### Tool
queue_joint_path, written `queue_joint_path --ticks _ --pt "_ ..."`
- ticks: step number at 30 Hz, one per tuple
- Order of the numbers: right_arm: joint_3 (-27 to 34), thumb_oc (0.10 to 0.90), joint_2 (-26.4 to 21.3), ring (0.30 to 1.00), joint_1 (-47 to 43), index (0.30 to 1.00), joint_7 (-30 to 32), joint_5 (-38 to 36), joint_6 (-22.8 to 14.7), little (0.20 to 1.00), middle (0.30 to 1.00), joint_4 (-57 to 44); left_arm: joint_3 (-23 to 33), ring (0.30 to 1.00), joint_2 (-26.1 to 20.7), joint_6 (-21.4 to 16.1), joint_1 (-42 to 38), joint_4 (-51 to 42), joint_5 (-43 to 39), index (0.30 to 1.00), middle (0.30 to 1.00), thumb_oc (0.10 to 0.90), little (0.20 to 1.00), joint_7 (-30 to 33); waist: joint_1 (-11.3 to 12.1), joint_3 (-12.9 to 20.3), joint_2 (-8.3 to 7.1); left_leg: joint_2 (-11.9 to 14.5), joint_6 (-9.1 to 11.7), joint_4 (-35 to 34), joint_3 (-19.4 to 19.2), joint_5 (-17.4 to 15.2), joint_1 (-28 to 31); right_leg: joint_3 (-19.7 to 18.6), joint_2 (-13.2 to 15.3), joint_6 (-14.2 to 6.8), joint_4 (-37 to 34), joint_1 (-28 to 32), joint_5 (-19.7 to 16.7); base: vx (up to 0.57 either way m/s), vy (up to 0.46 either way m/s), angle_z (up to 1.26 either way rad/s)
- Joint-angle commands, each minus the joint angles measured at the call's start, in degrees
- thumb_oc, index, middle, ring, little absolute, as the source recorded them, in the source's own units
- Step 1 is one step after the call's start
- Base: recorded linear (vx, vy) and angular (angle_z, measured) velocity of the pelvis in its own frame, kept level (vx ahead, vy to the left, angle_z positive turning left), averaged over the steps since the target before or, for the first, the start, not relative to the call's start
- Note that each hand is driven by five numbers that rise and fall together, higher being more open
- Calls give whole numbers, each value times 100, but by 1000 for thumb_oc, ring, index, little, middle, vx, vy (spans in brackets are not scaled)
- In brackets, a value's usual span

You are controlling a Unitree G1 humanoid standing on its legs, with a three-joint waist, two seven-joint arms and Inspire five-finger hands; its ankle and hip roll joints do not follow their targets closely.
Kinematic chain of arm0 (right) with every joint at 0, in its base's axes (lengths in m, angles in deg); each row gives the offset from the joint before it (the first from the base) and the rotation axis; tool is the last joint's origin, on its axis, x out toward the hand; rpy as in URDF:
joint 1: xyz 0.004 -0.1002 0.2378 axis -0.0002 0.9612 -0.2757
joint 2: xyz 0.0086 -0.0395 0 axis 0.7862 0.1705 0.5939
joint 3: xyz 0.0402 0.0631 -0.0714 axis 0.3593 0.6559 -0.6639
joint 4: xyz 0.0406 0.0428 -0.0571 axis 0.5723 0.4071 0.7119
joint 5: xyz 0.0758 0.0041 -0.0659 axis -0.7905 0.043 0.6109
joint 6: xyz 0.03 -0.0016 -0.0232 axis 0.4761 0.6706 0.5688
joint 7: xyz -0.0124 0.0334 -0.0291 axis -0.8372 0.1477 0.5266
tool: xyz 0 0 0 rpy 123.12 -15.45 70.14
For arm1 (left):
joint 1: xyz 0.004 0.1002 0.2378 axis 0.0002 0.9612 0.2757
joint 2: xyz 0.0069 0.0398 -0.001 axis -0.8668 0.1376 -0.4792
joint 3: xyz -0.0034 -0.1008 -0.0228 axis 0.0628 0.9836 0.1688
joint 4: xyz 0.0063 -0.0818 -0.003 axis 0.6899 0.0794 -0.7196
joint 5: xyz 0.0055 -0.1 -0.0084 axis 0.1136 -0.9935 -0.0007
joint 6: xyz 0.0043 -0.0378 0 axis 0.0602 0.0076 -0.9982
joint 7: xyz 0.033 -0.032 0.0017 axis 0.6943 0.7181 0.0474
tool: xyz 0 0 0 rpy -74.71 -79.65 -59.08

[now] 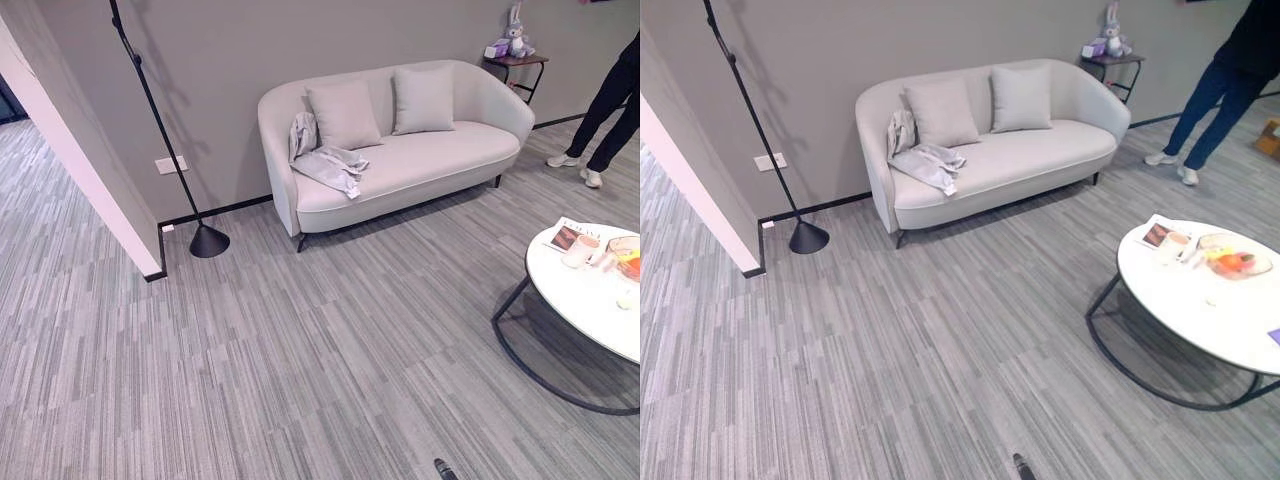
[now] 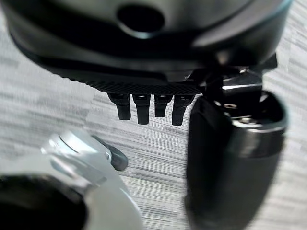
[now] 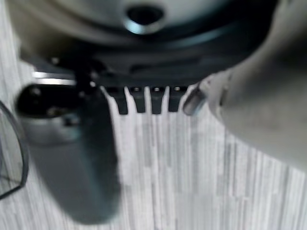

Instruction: Hang the clothes on the sofa on the clothes rack.

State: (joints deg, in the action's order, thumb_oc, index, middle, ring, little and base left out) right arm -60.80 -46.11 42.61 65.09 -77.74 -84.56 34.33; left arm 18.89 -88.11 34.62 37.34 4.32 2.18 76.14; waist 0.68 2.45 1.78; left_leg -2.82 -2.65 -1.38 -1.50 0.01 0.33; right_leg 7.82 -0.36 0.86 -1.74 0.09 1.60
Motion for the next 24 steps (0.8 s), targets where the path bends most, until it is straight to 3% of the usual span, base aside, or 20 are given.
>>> queue_joint_path --ticks 1,16,24 --pt "125 800 84 900 -66 900 -38 -129 -120 900 900 86 316 900 -13 -172 -294 334 -156 900 900 800 900 62 -37 54 -194 56 409 -362 404 -11 5 106 191 -453 -326 221 225 0 0 0" --pt "-365 800 225 900 51 900 -84 36 -109 900 900 -439 14 900 -48 -207 -312 228 67 900 900 800 900 -2 -42 69 -278 36 390 -362 360 -27 -14 49 203 -459 -326 189 170 0 0 0" --pt "-204 800 -108 900 -227 900 -112 485 22 900 900 670 -264 900 -37 -237 -429 354 440 900 900 800 900 -105 -24 85 -237 28 360 -362 336 -88 61 48 244 -480 -326 264 183 1 11 -3"
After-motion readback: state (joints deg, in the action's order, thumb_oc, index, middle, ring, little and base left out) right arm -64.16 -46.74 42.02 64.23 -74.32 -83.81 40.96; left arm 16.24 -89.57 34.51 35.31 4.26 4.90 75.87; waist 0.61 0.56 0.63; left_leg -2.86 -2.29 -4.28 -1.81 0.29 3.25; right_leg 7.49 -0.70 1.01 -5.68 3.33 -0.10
